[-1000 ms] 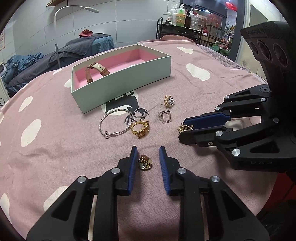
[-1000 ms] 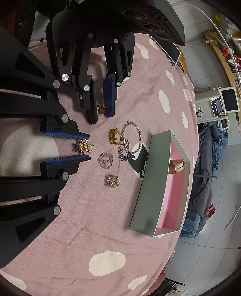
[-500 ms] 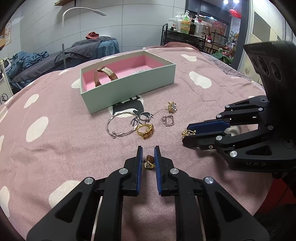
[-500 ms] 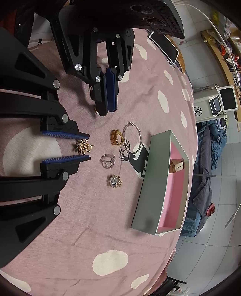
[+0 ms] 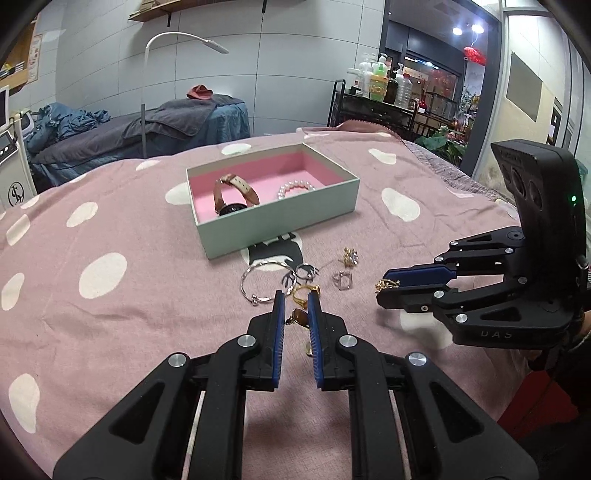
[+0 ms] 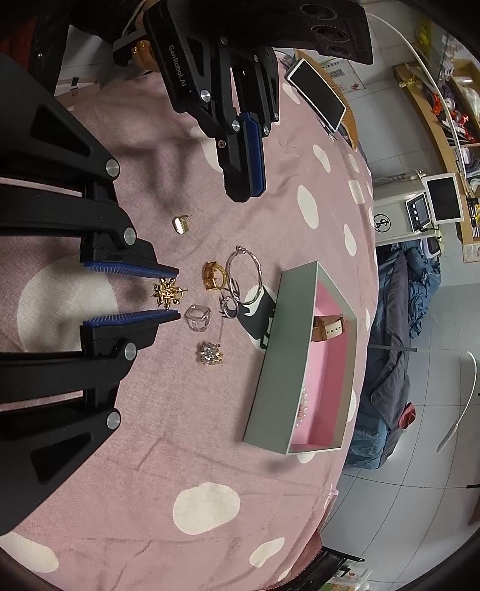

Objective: Organize jewelry
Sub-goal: 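Carry both gold earrings in the tools over the pink box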

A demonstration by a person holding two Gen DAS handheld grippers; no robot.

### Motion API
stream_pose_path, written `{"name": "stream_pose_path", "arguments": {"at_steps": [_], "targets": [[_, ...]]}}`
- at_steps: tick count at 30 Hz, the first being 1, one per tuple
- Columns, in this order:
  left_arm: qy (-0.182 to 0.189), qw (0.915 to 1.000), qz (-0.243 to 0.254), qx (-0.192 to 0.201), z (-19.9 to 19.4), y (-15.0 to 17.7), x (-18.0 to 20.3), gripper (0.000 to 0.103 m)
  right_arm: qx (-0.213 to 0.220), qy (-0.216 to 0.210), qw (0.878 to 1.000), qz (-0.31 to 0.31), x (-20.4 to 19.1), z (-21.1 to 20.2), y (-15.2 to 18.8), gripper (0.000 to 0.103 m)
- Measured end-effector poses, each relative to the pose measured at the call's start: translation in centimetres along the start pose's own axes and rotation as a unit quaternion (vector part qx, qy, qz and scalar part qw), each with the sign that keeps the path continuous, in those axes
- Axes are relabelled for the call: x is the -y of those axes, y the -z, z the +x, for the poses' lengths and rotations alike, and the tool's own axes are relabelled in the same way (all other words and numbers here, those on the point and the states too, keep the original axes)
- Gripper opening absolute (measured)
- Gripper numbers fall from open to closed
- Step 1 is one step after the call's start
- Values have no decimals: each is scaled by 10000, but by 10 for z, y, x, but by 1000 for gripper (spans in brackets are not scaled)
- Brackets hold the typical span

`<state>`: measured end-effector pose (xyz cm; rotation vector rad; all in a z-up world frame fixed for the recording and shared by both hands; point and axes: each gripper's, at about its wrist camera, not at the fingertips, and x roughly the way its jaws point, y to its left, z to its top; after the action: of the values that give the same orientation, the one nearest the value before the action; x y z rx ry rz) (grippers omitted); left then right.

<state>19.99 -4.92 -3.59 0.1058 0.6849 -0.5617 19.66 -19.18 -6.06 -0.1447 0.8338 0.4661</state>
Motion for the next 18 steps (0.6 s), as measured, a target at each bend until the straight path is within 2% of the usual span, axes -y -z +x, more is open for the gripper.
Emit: {"name": "stream_pose_path", "arguments": {"at_steps": [10, 18], "targets": [[-28, 10000, -45, 50, 15, -37, -17, 13, 291, 120, 9995, -77, 12, -10, -41, 17], [2, 9995, -304, 16, 47, -78, -41, 13, 459, 315, 9978, 358, 43, 4, -84, 17]]}}
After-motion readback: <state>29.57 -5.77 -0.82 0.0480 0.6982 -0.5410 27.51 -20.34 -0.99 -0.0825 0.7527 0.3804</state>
